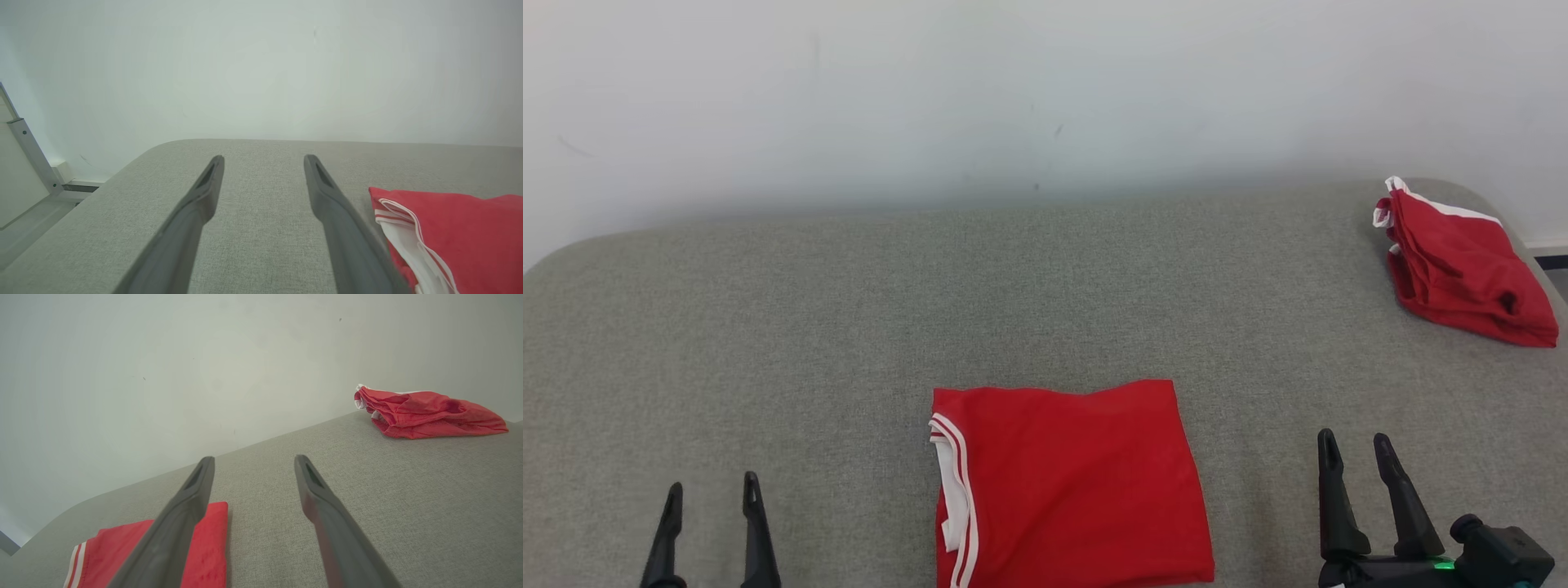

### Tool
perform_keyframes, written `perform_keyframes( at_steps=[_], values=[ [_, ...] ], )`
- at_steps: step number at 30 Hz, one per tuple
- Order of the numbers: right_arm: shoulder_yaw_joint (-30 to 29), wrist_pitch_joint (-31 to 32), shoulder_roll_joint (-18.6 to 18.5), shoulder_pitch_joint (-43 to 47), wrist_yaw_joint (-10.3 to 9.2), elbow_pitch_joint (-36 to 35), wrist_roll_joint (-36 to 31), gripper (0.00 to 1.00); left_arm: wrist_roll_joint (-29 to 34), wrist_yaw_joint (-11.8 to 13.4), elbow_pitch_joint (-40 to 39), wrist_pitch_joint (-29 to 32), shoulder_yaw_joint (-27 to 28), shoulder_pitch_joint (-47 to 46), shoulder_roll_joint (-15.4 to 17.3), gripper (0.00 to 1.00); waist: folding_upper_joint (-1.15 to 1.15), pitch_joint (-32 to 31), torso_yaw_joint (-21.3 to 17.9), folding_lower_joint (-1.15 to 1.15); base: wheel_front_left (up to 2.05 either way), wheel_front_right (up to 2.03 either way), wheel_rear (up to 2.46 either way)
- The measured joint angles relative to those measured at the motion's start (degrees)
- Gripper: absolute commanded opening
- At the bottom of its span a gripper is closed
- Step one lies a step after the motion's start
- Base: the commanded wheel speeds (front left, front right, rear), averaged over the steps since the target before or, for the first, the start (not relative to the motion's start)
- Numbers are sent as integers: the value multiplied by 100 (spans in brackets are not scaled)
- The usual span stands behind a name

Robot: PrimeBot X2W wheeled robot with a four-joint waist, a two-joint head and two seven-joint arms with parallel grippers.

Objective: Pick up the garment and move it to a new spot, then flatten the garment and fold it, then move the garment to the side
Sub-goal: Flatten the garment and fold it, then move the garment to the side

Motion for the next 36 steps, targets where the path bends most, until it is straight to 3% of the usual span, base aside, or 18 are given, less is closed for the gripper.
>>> perform_keyframes(
  at_steps=[25,36],
  values=[
    [132,0,-74,227,0,303,-255,100,32,-523,264,0,-148,244,-36,100,0,-222,78,0,0,0,0],
    [191,0,-112,230,0,386,-296,100,-33,-583,301,0,-191,264,-54,100,0,-263,92,0,0,0,0]
  ],
)
